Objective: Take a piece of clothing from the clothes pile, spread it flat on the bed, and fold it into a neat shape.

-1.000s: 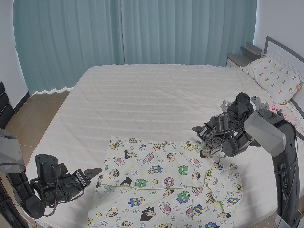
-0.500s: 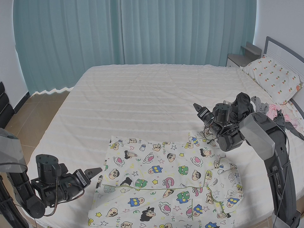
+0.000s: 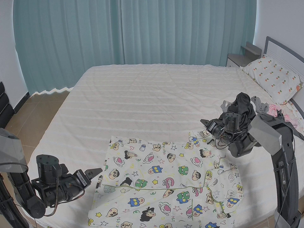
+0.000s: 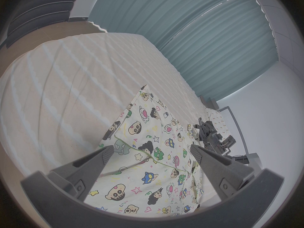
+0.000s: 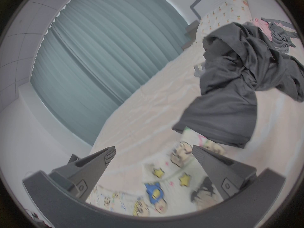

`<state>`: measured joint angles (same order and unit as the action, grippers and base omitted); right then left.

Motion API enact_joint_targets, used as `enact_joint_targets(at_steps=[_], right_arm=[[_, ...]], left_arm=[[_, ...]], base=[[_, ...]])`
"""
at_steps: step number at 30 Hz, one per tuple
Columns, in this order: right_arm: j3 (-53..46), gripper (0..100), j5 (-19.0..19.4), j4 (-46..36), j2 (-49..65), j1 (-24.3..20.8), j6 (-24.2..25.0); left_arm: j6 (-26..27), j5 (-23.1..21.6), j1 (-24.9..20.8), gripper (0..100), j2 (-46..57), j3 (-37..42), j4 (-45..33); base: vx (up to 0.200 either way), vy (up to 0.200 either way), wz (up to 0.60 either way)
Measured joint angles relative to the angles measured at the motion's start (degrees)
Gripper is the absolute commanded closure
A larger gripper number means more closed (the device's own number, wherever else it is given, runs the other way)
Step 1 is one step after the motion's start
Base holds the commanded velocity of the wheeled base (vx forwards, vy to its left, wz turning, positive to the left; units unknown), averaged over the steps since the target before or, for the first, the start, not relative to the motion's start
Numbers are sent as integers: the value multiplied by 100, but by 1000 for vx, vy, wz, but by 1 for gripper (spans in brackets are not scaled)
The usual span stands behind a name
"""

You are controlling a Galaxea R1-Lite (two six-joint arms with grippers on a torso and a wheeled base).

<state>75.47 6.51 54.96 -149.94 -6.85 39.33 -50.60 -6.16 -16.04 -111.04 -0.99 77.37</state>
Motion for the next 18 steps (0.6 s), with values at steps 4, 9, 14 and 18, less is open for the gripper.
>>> enact_joint_targets(at_steps=[4,9,14,18], right_arm=[[-354,0,277,-2,118,338,-118],[-106,0,416,-163,39,435,-196],[274,0,497,-714,-116,471,-284],[558,0,514,-980,-315,464,-547]], left_arm=[[-24,-7,-16,0,-9,0,35],[-33,-9,-29,0,-12,0,101],[-35,-7,-38,0,-32,0,118],[-35,-7,-38,0,-63,-2,123]], base=[[0,0,0],[0,0,0],[0,0,0],[0,0,0]])
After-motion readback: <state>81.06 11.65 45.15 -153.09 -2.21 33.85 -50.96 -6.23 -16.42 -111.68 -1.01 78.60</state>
